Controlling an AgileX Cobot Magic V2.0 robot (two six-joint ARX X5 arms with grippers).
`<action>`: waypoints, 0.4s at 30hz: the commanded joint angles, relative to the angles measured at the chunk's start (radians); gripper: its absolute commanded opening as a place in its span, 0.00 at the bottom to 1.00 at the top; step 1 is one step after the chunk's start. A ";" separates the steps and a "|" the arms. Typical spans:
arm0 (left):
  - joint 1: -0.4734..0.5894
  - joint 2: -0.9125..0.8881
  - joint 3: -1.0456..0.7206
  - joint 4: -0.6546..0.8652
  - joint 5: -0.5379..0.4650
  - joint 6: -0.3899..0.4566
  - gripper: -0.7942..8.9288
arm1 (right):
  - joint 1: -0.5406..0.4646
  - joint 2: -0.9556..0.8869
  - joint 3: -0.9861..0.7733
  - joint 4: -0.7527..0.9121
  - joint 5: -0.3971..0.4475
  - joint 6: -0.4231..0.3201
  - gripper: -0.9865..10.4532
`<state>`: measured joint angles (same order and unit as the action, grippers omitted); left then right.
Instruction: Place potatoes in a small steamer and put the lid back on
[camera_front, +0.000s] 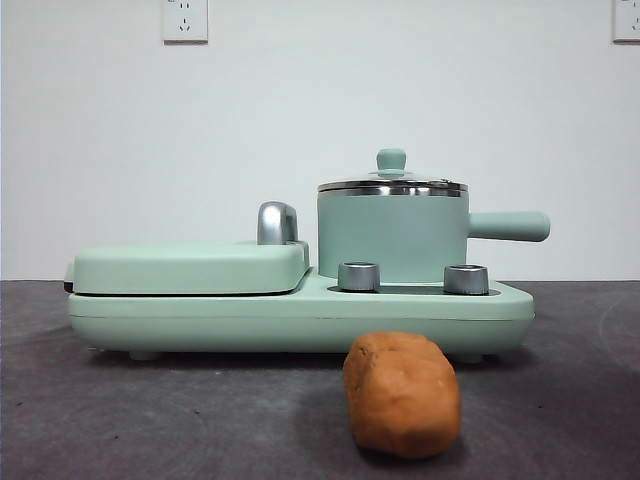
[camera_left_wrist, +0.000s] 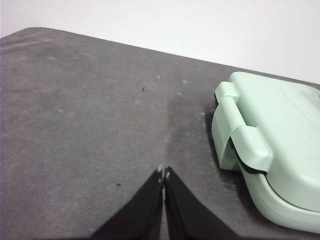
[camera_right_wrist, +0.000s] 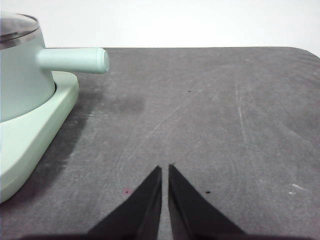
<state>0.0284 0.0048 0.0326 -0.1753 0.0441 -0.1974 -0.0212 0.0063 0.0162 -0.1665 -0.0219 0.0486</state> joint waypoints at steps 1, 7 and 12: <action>0.000 -0.002 -0.019 0.043 0.007 -0.071 0.09 | 0.001 -0.003 -0.005 0.012 -0.016 0.037 0.10; -0.021 0.000 0.037 0.062 0.151 -0.132 0.09 | 0.001 -0.003 0.029 0.043 -0.187 0.254 0.10; -0.045 0.017 0.166 -0.003 0.194 -0.198 0.09 | 0.001 -0.002 0.156 -0.063 -0.192 0.383 0.10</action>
<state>-0.0132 0.0166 0.1638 -0.1780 0.2306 -0.3622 -0.0200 0.0071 0.1455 -0.2302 -0.2100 0.3569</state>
